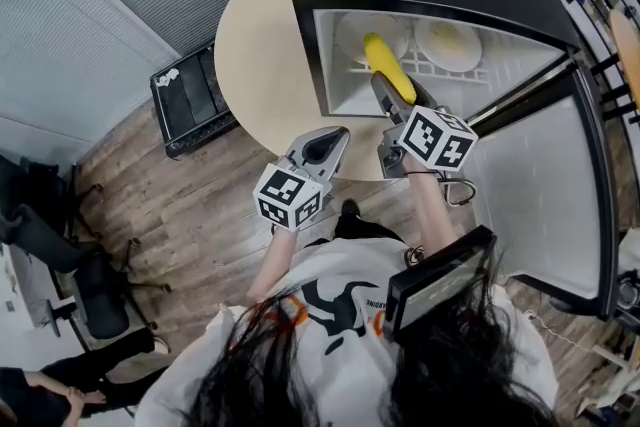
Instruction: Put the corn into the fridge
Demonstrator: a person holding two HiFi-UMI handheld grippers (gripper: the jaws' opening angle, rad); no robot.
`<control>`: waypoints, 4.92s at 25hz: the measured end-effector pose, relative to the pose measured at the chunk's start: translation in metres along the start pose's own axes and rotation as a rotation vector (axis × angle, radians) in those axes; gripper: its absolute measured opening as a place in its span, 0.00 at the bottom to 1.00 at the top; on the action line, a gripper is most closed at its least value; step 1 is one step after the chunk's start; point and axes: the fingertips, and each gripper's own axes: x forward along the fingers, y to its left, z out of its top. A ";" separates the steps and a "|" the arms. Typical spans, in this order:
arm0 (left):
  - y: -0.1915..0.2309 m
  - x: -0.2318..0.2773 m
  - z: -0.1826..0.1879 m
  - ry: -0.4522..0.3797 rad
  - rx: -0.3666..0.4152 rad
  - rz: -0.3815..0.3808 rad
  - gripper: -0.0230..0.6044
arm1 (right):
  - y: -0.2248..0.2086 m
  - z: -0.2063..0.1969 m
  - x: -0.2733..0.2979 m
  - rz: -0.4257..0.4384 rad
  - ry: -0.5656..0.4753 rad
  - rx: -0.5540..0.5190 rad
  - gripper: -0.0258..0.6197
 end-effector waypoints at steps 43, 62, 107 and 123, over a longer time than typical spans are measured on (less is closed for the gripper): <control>0.022 0.009 -0.009 0.031 -0.011 0.034 0.06 | -0.018 0.009 0.079 -0.131 0.209 -0.588 0.43; 0.014 -0.012 -0.008 0.020 -0.007 0.050 0.06 | 0.001 0.031 0.023 -0.110 0.044 -0.425 0.48; -0.130 -0.152 -0.068 -0.013 -0.010 -0.018 0.06 | 0.108 -0.152 -0.183 0.000 0.097 -0.295 0.21; -0.148 -0.154 -0.069 -0.038 -0.035 0.006 0.06 | 0.091 -0.168 -0.217 -0.029 0.150 -0.294 0.17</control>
